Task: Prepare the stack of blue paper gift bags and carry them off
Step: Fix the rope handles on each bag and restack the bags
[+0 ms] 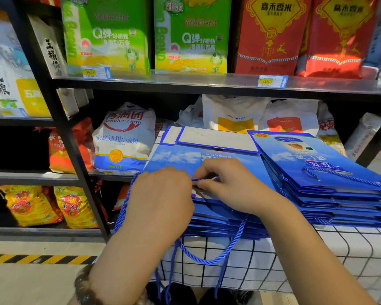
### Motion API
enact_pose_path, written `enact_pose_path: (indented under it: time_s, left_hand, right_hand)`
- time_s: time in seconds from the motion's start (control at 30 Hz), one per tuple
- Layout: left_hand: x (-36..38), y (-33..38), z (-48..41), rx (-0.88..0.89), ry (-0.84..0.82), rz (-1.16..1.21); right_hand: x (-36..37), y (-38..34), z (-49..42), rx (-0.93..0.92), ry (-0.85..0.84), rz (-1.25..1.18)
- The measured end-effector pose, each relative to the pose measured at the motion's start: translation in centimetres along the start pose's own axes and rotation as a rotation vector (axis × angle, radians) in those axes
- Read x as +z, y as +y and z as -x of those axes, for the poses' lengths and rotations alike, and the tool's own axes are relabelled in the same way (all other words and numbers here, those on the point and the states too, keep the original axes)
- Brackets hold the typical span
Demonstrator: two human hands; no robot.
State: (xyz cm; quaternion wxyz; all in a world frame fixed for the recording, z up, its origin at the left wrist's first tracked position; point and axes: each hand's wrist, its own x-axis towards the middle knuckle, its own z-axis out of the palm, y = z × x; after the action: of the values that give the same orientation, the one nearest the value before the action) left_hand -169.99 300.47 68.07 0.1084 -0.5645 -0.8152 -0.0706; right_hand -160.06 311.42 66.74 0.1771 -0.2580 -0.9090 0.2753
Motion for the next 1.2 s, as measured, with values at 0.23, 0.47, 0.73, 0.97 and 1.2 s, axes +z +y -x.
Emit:
enact_pose_path:
  time_s: [0.23,0.47,0.73,0.97,1.2]
  left_hand:
    - [-1.0,-3.4,-0.6,-0.079,-0.137,0.449]
    - [-0.6,-3.3,-3.1,-0.08,-0.103,0.683]
    - [1.1,-1.4,-4.4,-0.043,-0.071,0.534]
    - [1.7,-2.7,-5.0,-0.194,0.093,0.583]
    - [1.7,-4.3,-4.9,-0.251,0.002,0.476]
  right_hand:
    - [-0.1,-0.6,1.7,-0.004,0.167,0.208]
    - [0.5,-0.4,2.7,0.003,0.176,0.171]
    - [0.7,-0.4,3.2,-0.021,0.18,0.243]
    - [1.1,-0.1,3.5,-0.075,0.128,0.246]
    - [-3.4,1.2,3.9,0.293,0.344,0.272]
